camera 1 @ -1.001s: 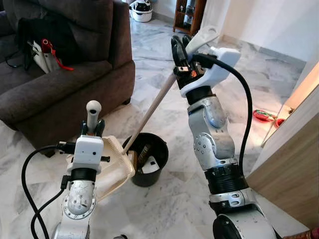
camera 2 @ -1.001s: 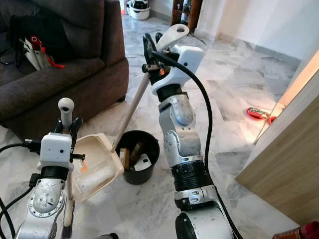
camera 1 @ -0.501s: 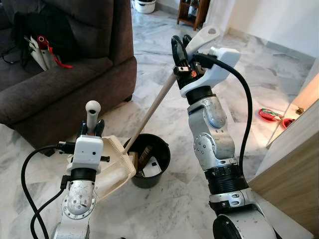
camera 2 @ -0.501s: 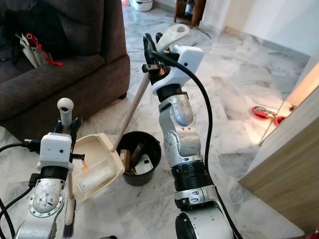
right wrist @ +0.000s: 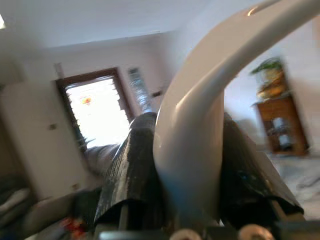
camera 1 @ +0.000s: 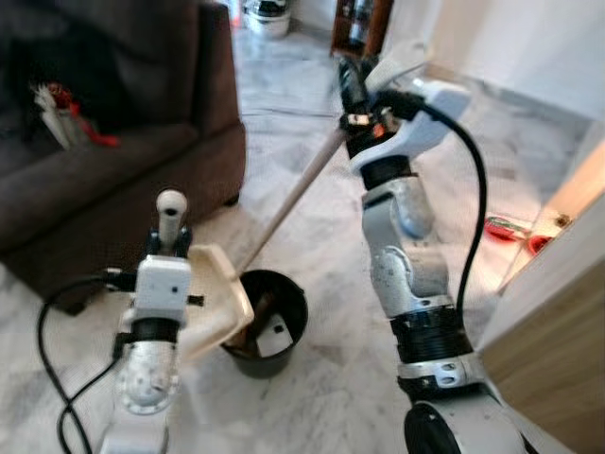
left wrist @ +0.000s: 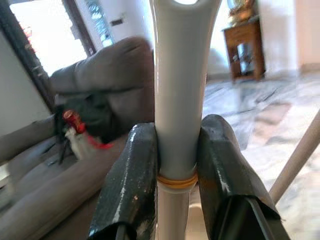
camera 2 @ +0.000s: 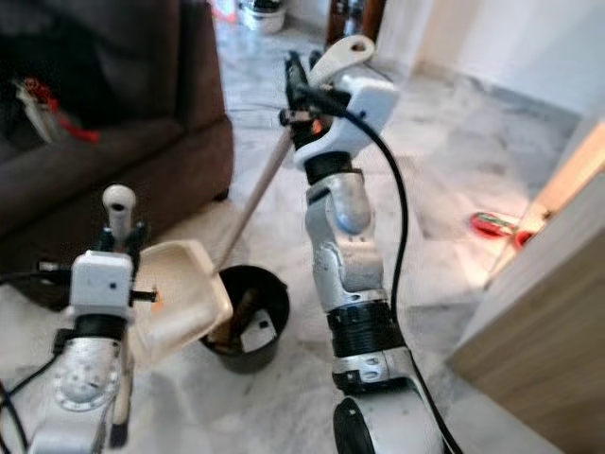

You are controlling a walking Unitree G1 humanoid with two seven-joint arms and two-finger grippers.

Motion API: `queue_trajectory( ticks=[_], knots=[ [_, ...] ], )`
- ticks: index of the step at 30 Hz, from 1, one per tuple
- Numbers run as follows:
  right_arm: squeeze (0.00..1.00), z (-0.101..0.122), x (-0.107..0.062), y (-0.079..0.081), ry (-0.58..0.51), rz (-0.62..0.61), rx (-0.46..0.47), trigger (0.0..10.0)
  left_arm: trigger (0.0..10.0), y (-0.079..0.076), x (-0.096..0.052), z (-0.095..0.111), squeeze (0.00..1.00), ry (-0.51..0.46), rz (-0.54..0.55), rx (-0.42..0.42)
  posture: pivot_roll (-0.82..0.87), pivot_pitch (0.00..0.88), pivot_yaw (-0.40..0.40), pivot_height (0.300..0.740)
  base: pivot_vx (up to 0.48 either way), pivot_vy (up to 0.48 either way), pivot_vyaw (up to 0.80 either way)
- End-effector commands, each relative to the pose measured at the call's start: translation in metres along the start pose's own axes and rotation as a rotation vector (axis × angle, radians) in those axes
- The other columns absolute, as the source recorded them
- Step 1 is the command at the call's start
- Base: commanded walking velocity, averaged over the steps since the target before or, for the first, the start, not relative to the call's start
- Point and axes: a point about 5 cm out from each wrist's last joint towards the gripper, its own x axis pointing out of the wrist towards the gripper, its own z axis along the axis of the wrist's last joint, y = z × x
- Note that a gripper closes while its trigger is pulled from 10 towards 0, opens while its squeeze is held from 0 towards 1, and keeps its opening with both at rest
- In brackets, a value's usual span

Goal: Sweep floor

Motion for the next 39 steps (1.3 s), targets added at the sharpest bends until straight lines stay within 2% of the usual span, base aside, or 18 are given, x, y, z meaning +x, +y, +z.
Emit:
queue_trajectory(
  ticks=[1,13,26,32,34,39],
  knots=[
    [0.00,0.016,0.007,0.018,-0.088,0.052,0.027,10.0,10.0,0.009,0.002,0.008,0.00,-0.046,0.025,0.015,0.08,0.083,-0.050,0.740,0.307,0.000,0.00],
    [0.00,0.016,0.006,0.020,-0.091,0.056,0.032,10.0,10.0,0.007,0.002,0.008,0.00,-0.048,0.013,0.009,0.08,0.087,-0.049,0.740,0.300,0.000,0.00],
    [0.00,0.014,-0.001,0.029,-0.085,0.106,0.020,10.0,10.0,0.005,0.001,0.007,0.00,-0.049,-0.002,0.004,0.07,0.086,-0.047,0.740,0.000,0.000,0.00],
    [0.00,0.018,-0.004,0.038,-0.125,0.176,-0.057,10.0,10.0,0.003,0.000,0.007,0.00,-0.049,-0.015,0.001,0.07,0.074,-0.044,0.740,0.000,0.000,0.00],
    [0.00,0.021,-0.007,0.046,-0.159,0.226,-0.120,10.0,10.0,0.003,0.000,0.008,0.00,-0.052,-0.016,-0.001,0.07,0.076,-0.043,0.740,0.000,0.000,0.00],
    [0.00,0.022,-0.012,0.057,-0.187,0.271,-0.145,10.0,10.0,0.003,0.001,0.009,0.00,-0.056,-0.017,-0.003,0.07,0.078,-0.042,0.740,0.000,0.000,0.00]
  ],
)
